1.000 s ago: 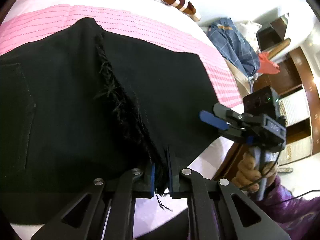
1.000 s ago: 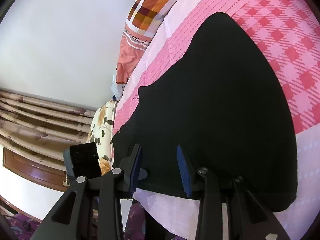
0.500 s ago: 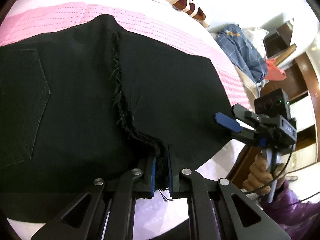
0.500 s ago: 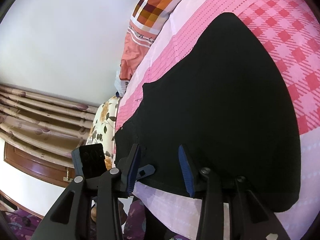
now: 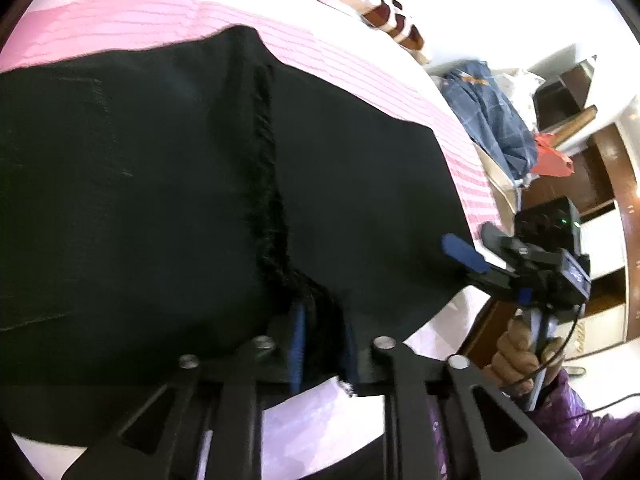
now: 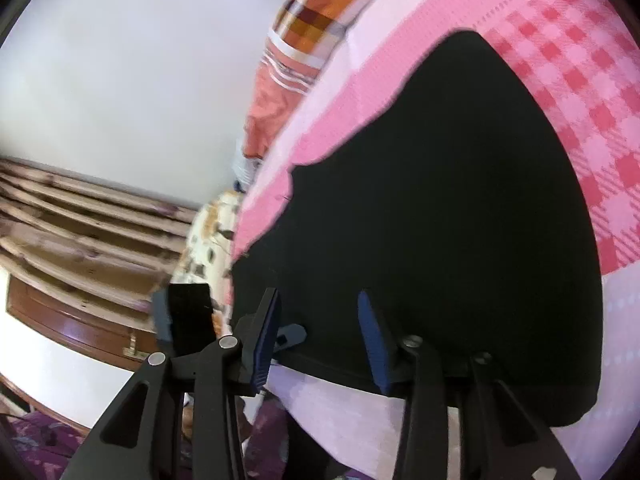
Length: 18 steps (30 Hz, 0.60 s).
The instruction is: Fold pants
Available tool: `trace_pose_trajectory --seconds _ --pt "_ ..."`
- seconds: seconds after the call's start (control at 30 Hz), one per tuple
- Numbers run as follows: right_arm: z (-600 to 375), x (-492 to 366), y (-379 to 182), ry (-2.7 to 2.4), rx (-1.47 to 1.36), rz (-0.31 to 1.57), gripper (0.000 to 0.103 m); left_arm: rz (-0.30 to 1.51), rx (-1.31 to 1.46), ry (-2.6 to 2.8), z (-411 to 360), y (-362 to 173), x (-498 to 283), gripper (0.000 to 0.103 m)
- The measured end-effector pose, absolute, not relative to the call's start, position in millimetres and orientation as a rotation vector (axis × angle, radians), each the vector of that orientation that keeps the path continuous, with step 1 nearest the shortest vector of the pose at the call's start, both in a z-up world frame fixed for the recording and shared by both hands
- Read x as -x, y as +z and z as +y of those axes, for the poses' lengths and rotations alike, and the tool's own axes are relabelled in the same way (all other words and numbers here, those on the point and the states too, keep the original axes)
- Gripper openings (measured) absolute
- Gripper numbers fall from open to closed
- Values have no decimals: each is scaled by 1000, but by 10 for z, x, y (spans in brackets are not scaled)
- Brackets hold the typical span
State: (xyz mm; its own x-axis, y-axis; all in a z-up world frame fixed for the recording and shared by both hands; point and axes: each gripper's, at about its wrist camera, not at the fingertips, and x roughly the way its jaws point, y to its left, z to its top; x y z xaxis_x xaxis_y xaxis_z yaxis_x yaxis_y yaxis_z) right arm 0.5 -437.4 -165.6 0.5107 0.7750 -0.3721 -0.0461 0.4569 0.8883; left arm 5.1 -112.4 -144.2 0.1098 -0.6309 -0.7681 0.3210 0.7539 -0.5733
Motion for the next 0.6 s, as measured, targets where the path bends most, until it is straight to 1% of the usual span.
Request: trace_pose_trajectory --seconds 0.03,0.07,0.1,0.2,0.3,0.33,0.43,0.5,0.6 --pt "-4363 4 -1606 619 -957 880 40 1256 293 -688 -1055 -1387 -56 41" --pt "-4338 19 -1548 635 -936 862 40 1235 296 -665 -987 -1352 -56 56" --pt "-4294 32 -1481 655 -907 846 40 1211 305 -642 -905 -1300 -57 61" --pt "-4038 46 -1390 691 -790 857 40 1173 345 -601 -670 -1194 -65 61" --pt "-3642 0 -1533 637 -545 998 40 1165 335 -529 -404 -1134 -72 62" --pt "-3512 -4 -1566 596 -439 1031 36 1161 336 -513 -315 -1118 -70 62" --pt "-3420 14 -1367 586 -380 993 37 1121 351 -438 129 -1017 -59 63" --pt "-3384 25 -1196 606 -382 943 37 1088 383 -380 500 -953 -64 66" --pt "-3157 -22 -1009 629 -314 909 37 1045 412 -313 947 -935 -83 66"
